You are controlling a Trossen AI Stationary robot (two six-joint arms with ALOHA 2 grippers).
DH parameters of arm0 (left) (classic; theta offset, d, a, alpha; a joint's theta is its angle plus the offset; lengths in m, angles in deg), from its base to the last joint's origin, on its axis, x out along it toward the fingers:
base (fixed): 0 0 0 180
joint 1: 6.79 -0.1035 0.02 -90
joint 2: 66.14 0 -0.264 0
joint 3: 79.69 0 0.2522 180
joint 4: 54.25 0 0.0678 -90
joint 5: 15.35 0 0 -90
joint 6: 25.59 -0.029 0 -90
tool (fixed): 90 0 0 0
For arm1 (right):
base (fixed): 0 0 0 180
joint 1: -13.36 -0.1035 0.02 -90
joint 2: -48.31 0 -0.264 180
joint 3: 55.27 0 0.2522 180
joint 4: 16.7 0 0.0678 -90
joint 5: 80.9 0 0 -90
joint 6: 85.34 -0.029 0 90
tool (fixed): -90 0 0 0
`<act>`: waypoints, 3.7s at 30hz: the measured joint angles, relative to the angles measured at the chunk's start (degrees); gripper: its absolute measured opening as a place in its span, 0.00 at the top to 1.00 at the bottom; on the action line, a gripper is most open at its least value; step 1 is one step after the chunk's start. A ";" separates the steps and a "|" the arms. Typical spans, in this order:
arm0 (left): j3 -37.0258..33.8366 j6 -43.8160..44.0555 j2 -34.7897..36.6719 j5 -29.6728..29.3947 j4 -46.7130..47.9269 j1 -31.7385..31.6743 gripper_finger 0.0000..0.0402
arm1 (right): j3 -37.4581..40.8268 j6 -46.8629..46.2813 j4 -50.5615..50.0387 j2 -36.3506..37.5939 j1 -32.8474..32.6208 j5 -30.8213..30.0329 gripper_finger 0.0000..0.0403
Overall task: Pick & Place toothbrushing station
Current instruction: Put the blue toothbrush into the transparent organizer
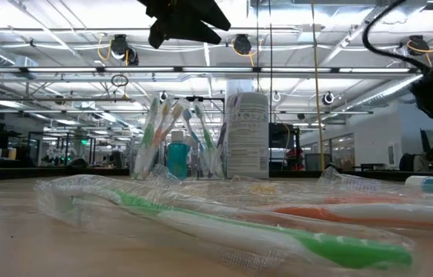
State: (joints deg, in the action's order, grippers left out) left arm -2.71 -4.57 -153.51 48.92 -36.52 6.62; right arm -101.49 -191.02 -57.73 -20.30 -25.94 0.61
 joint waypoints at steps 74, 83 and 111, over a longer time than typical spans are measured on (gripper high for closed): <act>0.00 0.37 -1.20 1.27 -3.10 0.00 0.61 | 0.65 95.19 58.33 7.00 22.08 -20.95 1.00; 0.00 -7.36 -12.32 0.66 -29.93 -1.38 0.61 | 0.65 99.39 62.13 6.85 22.11 -16.78 1.00; 0.00 -15.87 -16.48 3.27 -44.23 -5.80 0.78 | 0.65 102.85 63.79 6.87 25.15 -16.74 1.00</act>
State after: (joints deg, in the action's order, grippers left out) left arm -2.71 -20.44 -169.99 52.19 -80.76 0.82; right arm -100.84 -88.17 6.06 -13.43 -0.79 -16.13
